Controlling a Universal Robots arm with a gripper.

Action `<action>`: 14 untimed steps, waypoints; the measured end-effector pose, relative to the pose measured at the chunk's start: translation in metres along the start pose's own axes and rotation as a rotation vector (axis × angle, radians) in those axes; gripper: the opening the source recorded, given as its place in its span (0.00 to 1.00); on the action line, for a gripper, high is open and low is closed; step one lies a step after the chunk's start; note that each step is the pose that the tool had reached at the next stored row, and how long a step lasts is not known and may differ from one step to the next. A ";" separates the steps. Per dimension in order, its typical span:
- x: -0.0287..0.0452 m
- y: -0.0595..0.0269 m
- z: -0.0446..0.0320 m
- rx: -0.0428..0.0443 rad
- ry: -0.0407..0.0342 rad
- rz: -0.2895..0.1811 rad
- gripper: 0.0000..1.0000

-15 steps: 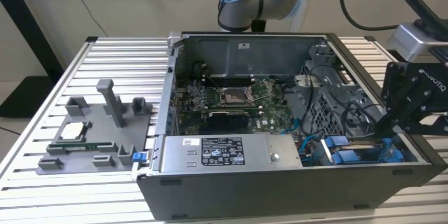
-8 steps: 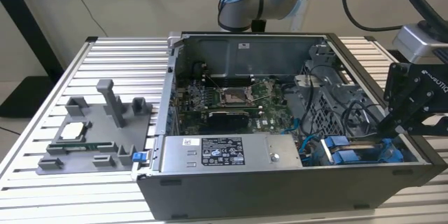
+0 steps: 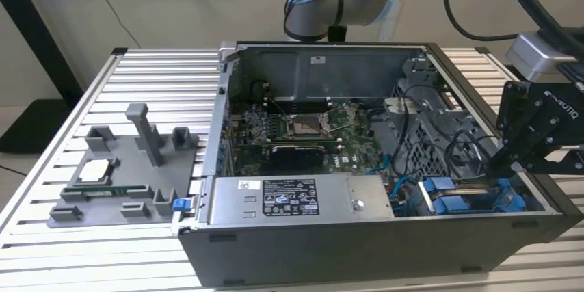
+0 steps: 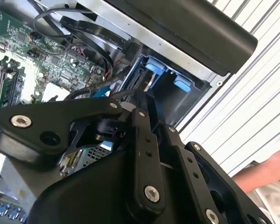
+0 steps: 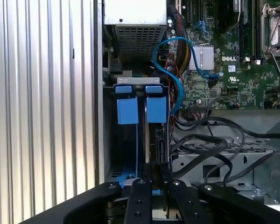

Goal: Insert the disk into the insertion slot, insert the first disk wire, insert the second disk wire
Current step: 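Insert the first disk wire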

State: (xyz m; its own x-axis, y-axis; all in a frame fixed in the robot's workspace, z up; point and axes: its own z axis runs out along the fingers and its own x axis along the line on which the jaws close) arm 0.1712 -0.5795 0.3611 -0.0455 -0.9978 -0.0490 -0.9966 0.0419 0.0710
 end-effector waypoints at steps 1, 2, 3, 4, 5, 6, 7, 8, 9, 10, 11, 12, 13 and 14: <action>-0.0015 0.0000 0.0012 0.0001 0.0000 0.001 0.00; -0.0021 -0.0001 0.0024 0.0002 -0.0002 0.002 0.00; -0.0025 -0.0001 0.0039 0.0002 -0.0003 0.004 0.00; -0.0028 -0.0002 0.0053 0.0003 -0.0003 0.004 0.00; -0.0032 -0.0003 0.0068 0.0003 -0.0004 0.005 0.00; -0.0036 -0.0004 0.0082 0.0003 -0.0003 0.005 0.00; -0.0039 -0.0005 0.0092 0.0003 -0.0004 0.005 0.00; -0.0042 -0.0005 0.0100 0.0003 -0.0004 0.005 0.00; -0.0044 -0.0005 0.0107 0.0003 -0.0004 0.005 0.00; -0.0045 -0.0006 0.0114 0.0003 -0.0004 0.005 0.00; -0.0044 -0.0007 0.0122 0.0003 -0.0003 0.005 0.00; -0.0044 -0.0007 0.0129 0.0003 -0.0003 0.005 0.00; -0.0044 -0.0008 0.0137 0.0003 -0.0003 0.005 0.00; -0.0043 -0.0008 0.0144 0.0005 -0.0001 0.005 0.00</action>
State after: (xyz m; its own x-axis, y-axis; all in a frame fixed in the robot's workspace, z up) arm 0.1713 -0.5745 0.3469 -0.0508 -0.9975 -0.0488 -0.9964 0.0473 0.0708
